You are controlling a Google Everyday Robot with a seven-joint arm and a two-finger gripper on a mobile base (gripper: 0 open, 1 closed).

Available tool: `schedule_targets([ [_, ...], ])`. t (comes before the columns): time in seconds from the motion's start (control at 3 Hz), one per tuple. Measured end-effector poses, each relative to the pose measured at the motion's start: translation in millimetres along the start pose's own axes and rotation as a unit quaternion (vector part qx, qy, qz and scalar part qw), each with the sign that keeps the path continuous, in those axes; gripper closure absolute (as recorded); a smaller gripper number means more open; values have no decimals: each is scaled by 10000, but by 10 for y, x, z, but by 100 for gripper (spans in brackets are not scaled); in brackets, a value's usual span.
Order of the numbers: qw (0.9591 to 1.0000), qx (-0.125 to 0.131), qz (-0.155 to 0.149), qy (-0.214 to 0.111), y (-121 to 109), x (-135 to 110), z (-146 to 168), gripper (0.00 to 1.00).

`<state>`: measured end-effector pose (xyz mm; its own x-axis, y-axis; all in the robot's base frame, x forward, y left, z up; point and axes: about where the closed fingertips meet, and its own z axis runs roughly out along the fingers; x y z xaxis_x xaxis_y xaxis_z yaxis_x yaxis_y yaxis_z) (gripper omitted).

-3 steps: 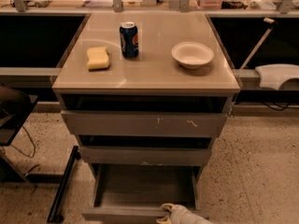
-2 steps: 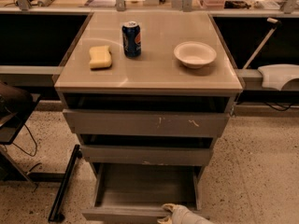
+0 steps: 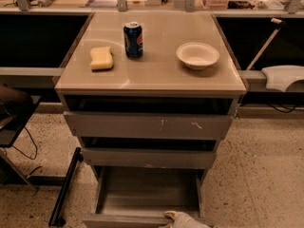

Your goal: Open bottom drawer

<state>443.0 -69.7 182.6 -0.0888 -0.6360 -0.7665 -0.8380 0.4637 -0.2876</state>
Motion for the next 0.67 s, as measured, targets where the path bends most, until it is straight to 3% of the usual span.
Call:
schedule_targets([
  [0.33, 10000, 16, 73, 0, 101, 77, -61, 100],
  [0.67, 10000, 16, 73, 0, 91, 47, -90, 81],
])
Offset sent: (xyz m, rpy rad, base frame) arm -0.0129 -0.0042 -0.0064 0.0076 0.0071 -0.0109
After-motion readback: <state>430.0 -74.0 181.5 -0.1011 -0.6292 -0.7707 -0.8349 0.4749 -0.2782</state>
